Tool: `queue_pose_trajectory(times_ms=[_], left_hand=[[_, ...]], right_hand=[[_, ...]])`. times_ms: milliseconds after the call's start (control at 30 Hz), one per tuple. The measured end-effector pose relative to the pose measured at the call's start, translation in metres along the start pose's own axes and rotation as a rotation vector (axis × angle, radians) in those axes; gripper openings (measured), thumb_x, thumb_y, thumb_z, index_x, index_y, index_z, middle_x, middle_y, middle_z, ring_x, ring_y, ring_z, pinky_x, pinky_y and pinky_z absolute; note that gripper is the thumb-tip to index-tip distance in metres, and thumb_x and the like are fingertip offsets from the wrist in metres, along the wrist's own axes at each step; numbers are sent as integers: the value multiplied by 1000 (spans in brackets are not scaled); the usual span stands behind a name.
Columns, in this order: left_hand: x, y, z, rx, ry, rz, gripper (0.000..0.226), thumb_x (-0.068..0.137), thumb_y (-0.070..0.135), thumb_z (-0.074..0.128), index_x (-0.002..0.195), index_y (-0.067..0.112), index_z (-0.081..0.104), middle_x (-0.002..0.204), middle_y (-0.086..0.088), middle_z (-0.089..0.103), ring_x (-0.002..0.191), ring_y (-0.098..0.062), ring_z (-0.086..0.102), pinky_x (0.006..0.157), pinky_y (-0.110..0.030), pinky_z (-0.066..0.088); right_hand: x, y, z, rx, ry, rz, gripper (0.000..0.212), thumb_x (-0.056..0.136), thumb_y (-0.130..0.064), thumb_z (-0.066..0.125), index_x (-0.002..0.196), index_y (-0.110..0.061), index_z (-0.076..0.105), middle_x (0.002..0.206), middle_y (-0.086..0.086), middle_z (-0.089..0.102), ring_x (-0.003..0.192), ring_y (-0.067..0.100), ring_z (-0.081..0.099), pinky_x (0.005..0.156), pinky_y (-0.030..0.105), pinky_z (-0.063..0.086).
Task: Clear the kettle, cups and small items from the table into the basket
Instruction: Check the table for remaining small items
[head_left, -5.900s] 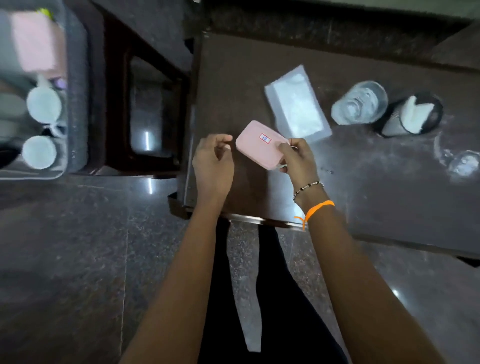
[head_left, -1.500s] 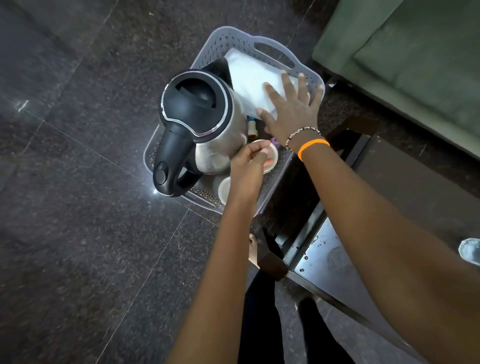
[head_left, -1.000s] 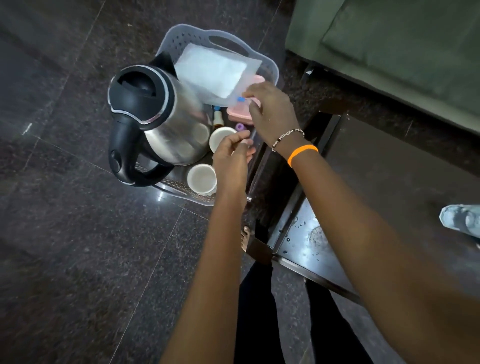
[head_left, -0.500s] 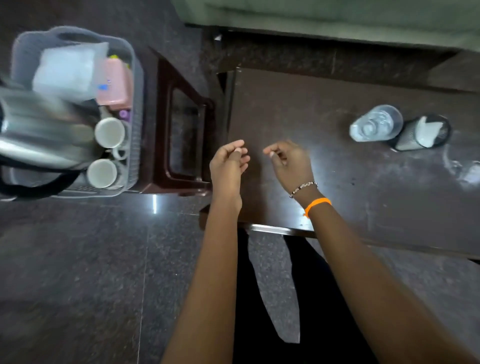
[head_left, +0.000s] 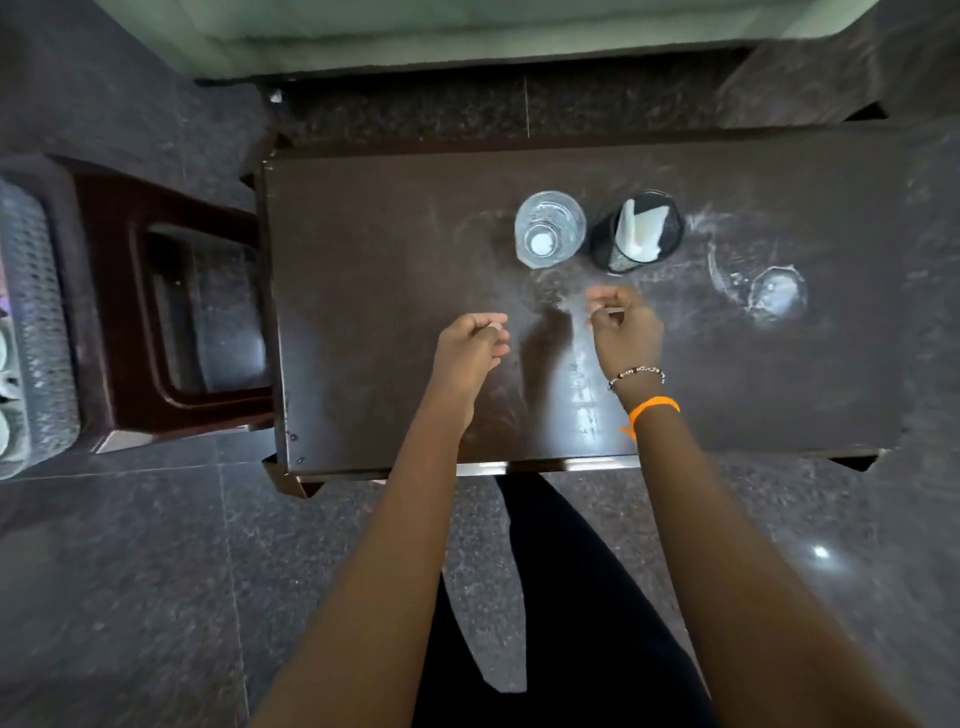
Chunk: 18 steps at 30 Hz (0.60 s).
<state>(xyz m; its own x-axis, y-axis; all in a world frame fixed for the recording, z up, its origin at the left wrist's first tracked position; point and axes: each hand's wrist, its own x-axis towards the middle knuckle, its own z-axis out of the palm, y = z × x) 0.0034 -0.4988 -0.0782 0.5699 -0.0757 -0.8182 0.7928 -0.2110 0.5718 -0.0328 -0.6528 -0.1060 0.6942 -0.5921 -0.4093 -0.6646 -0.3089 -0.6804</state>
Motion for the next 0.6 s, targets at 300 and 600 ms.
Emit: queue_pose_trajectory(times_ms=[300, 600], left_hand=[[33, 26, 41, 237, -38, 55, 45, 94, 12, 45, 138, 17, 42, 106, 3, 58, 99, -16, 58, 98, -31, 44], [51, 46, 51, 343, -73, 15, 60, 96, 15, 44, 150, 22, 17, 155, 0, 28, 138, -22, 35, 115, -43, 29]], right_hand=[[69, 7, -28, -23, 123, 236, 62, 86, 0, 48, 143, -4, 25, 147, 22, 29, 139, 32, 28, 110, 34, 30], [94, 5, -29, -21, 52, 300, 63, 86, 3, 47, 144, -12, 26, 143, 19, 34, 128, 32, 40, 96, 28, 36]])
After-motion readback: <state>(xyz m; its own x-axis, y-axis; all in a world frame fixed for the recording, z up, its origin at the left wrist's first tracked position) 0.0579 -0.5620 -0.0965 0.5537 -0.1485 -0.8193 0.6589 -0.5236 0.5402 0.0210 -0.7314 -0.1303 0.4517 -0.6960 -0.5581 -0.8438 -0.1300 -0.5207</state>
